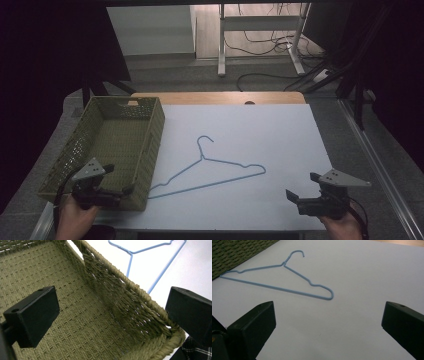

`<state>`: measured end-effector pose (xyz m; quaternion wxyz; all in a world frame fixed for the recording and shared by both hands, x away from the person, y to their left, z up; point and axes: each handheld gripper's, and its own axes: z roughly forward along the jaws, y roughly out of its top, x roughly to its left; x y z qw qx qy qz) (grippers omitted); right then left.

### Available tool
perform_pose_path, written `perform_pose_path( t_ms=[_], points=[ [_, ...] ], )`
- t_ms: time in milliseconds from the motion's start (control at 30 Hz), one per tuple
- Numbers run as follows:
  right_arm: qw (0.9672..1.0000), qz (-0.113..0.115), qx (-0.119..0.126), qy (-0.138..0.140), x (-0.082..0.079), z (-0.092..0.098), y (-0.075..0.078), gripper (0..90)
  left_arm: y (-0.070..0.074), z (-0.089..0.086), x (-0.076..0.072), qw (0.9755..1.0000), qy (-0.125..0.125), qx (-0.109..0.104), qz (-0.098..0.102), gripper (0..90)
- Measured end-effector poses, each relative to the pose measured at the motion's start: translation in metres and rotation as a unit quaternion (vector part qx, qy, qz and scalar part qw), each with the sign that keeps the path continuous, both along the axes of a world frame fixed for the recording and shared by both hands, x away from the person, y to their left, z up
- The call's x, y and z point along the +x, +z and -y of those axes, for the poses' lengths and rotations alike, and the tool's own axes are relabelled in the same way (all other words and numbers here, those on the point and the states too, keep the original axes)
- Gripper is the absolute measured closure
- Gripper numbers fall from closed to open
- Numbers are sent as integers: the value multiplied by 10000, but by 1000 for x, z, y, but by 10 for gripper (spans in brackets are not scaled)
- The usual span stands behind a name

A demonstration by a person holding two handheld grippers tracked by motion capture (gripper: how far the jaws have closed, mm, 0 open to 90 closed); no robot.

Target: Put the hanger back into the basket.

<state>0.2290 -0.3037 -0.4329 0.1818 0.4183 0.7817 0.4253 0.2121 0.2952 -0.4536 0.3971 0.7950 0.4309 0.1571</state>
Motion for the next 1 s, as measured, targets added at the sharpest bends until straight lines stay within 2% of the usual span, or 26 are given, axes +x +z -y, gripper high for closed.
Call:
perform_pose_path(
  t_ms=[333, 533, 767, 867, 1000],
  points=[
    [9999, -50, -102, 39, 0, -4, -2, 0, -3, 3, 1, 9999, -92, -67, -18, 0],
    [9999, -95, -73, 39, 1, -6, -2, 0, -2, 2, 0, 9999, -117, -83, 68, 1],
    [9998, -77, -149, 85, 3, -12, 0, 0, 1, 1, -1, 9996, -111, -250, 76, 1],
    [9995, -126, -245, 131, 7, -19, 2, 0, 3, 3, -2, 9996, -108, -205, 148, 1],
    [9992, -198, -261, 208, 12, -25, 2, 0, 4, 3, -2, 9997, -91, -151, 150, 2]
  ],
)
